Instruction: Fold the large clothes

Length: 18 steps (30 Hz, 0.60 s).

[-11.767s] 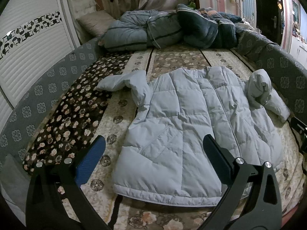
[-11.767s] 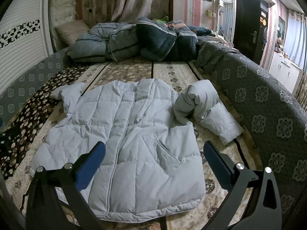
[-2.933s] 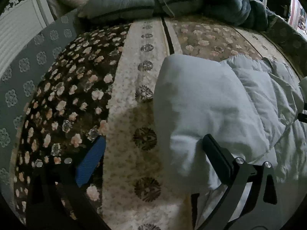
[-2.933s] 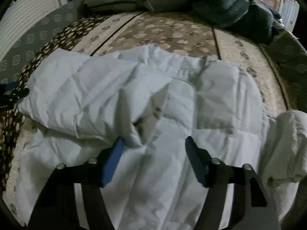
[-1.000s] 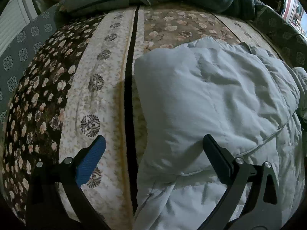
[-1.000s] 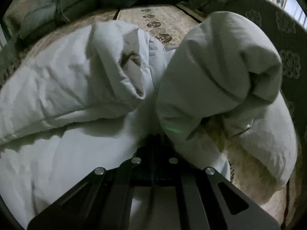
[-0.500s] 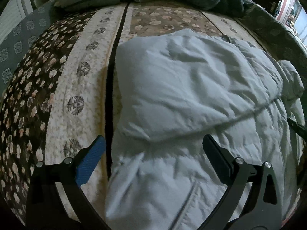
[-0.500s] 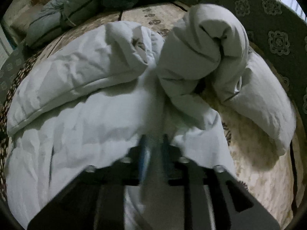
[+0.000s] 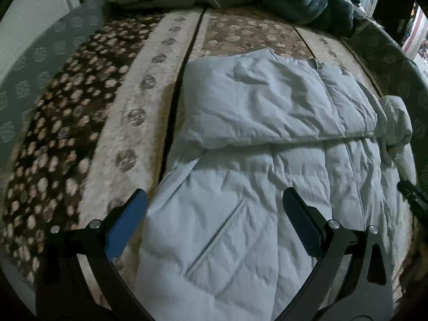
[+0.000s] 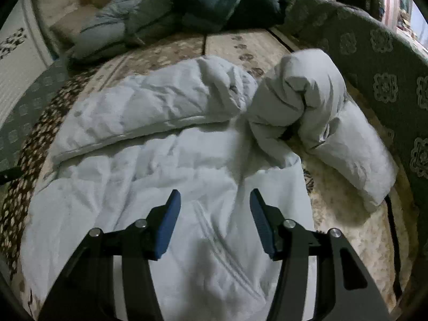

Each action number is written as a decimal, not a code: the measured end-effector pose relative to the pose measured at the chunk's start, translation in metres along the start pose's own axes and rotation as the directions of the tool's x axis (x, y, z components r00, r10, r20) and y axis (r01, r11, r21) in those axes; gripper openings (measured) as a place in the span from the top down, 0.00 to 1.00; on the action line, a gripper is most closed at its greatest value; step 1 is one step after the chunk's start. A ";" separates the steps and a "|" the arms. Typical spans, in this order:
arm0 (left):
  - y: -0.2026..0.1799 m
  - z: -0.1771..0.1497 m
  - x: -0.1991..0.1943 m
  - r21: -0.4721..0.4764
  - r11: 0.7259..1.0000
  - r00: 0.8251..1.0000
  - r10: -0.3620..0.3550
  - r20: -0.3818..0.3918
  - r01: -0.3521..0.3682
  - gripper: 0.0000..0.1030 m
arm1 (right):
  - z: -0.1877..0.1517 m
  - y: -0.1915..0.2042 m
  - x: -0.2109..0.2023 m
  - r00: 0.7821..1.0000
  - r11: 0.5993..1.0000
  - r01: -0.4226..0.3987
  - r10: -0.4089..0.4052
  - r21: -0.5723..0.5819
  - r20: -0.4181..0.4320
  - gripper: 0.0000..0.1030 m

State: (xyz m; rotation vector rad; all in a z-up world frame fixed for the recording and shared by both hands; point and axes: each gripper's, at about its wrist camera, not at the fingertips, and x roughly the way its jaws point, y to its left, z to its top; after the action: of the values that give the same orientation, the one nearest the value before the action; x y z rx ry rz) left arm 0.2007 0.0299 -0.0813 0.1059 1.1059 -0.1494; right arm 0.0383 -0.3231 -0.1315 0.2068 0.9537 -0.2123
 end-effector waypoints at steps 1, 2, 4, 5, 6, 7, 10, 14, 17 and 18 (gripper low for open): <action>-0.002 -0.004 -0.007 0.002 1.000 1.000 0.023 0.003 -0.023 0.03 | -0.003 0.000 -0.005 1.000 1.000 -0.012 0.012 -0.008 0.005 0.45; -0.004 -0.010 -0.017 -0.004 0.999 0.999 0.052 0.009 -0.052 0.03 | -0.002 0.000 -0.008 1.000 0.999 -0.026 0.026 -0.021 0.010 0.45; -0.005 -0.019 -0.036 -0.037 0.998 0.998 0.055 0.020 -0.055 0.03 | 0.002 -0.001 -0.013 0.999 0.998 -0.041 0.042 -0.045 0.018 0.45; -0.006 -0.024 -0.044 -0.050 0.997 0.998 0.055 0.025 -0.054 0.03 | 0.004 -0.001 -0.014 0.999 0.998 -0.043 0.044 -0.055 0.022 0.45; -0.006 -0.026 -0.050 -0.055 0.997 0.998 0.058 0.031 -0.057 0.03 | 0.007 0.000 -0.015 0.998 0.997 -0.047 0.049 -0.068 0.028 0.45; -0.007 -0.029 -0.057 -0.056 0.996 0.997 0.068 0.043 -0.065 0.03 | 0.008 -0.001 -0.016 0.998 0.996 -0.053 0.056 -0.072 0.032 0.45; -0.008 -0.030 -0.063 -0.062 0.995 0.996 0.076 0.045 -0.074 0.03 | 0.012 -0.001 -0.012 0.996 0.993 -0.078 0.081 -0.090 0.031 0.45; -0.015 -0.005 -0.051 -0.057 0.997 0.997 0.047 0.058 -0.044 0.03 | 0.031 0.011 -0.005 0.995 0.986 -0.061 0.072 -0.155 0.064 0.45; -0.028 0.031 -0.029 0.007 0.996 0.994 0.085 0.072 -0.086 0.03 | 0.056 0.013 0.005 0.995 0.987 -0.048 0.061 -0.151 0.081 0.42; -0.035 0.051 -0.014 0.044 0.993 0.990 0.107 0.091 -0.112 0.03 | 0.067 0.013 0.010 0.994 0.989 -0.042 0.055 -0.143 0.090 0.42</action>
State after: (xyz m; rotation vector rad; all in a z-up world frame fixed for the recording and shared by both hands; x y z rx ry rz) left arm 0.2336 -0.0117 -0.0460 0.2021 1.0058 -0.0823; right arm 0.0997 -0.3296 -0.1010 0.0891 0.8659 -0.1082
